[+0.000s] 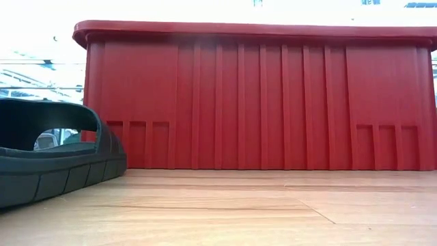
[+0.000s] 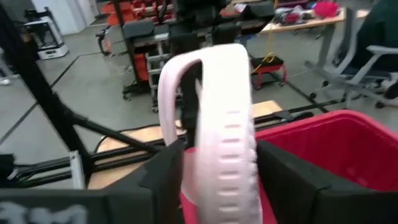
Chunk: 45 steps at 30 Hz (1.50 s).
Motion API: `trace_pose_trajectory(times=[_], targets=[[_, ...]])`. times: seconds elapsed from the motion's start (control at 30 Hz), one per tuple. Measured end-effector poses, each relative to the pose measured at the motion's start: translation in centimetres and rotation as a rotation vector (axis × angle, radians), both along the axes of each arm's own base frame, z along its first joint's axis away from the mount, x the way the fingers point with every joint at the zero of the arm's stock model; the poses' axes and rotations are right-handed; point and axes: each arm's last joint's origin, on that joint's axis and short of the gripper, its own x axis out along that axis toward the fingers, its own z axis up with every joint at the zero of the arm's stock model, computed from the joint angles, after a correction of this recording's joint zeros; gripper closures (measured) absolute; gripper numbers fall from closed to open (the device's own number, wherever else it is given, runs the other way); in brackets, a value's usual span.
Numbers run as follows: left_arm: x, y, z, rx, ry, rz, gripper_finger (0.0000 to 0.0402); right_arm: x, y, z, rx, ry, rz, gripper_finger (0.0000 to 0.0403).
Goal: Pick and place slides into bin
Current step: Put the pink slide into the red container
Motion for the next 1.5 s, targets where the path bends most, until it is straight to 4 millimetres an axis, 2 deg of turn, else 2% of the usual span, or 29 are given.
trace_pose_trajectory(times=[0.37,0.57,0.73,0.93,1.03,1.3,1.5], targets=[[0.0,-0.1,0.0,-0.016,-0.002,-0.014,0.0334,0.0,-0.1,-0.1,-0.002,0.007,0.001,0.0376],[0.0,-0.1,0.0,-0.022,-0.001,-0.008,0.0334,0.0,0.0,-0.1,-0.001,0.007,0.005,0.038],[-0.1,-0.1,0.0,-0.099,0.01,0.008,0.0334,0.0,0.0,-0.1,0.001,0.007,0.01,0.0363],[-0.1,-0.2,0.0,-0.192,0.021,0.003,0.0328,0.0,0.1,-0.1,0.013,0.007,0.053,0.0381],[-0.1,-0.3,0.0,-0.232,0.024,0.012,0.0301,0.1,0.1,0.0,0.025,0.007,0.078,0.0381],[-0.2,0.1,-0.1,-0.231,0.032,0.082,0.0197,0.0,0.1,-0.1,0.049,0.008,0.073,0.0381],[-1.1,1.7,-0.3,-0.222,0.073,0.17,0.0156,-1.6,-0.6,0.3,0.081,0.044,0.042,0.0381]])
